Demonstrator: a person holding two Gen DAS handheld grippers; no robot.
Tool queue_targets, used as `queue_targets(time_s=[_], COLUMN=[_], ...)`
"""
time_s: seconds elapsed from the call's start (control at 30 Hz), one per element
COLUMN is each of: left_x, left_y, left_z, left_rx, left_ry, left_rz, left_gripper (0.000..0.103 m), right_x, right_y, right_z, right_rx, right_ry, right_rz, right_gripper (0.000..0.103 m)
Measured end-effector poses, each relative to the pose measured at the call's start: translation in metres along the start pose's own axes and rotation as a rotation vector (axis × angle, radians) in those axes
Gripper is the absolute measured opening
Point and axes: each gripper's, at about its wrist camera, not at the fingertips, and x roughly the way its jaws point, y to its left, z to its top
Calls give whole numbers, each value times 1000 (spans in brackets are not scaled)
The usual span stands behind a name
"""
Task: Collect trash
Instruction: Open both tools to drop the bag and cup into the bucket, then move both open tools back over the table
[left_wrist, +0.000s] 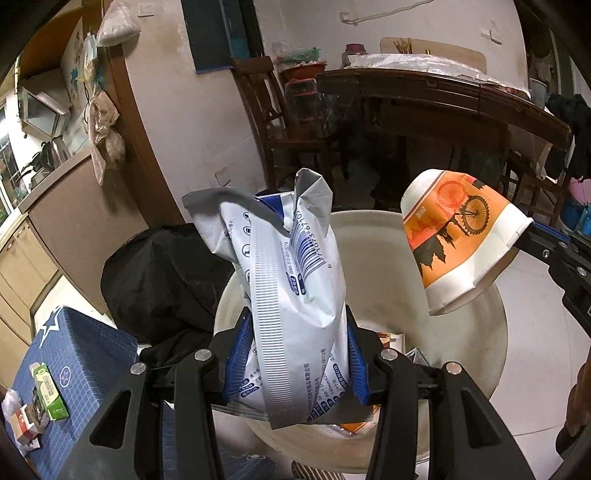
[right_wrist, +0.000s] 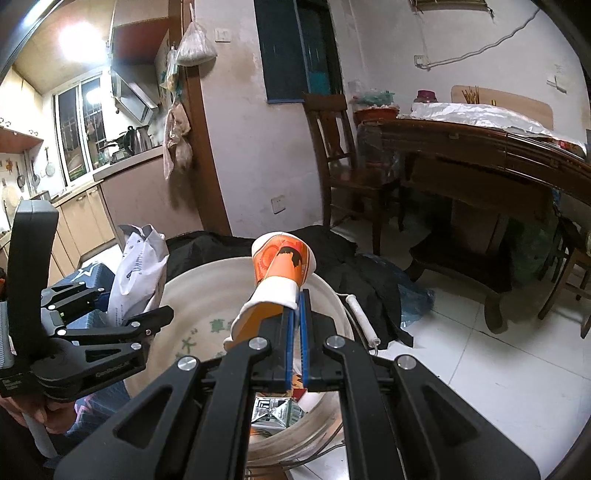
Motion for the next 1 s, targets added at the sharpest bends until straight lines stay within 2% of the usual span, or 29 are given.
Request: queue_targets(time_s=[0.17, 0.3, 0.37, 0.4, 0.43, 0.7, 1.0], left_x=[4, 8, 11, 11, 11, 6, -1], left_y=[1, 2, 3, 4, 7, 16, 17], left_z=[-1, -2, -2, -2, -3, -4, -7], left_rx=[0, 2, -2, -7, -11, -38, -44], left_ry=[6, 12, 10, 9, 6, -4, -14], left_rz=[-4, -37, -26, -20, -22, -20, 22], left_gripper=[48, 49, 53, 60, 63, 63, 63], right_x=[4, 7, 11, 12, 12, 16, 18], right_y=[-1, 0, 2, 3, 4, 0, 1], right_z=[1, 3, 4, 5, 5, 3, 4], right_rx=[-3, -14, -26, -27, -25, -13, -6], right_ry=[6, 18, 29, 35, 38, 49, 53], right_rz=[-3, -6, -14, -17, -17, -3, 16], right_gripper=[1, 2, 2, 3, 4, 5, 5])
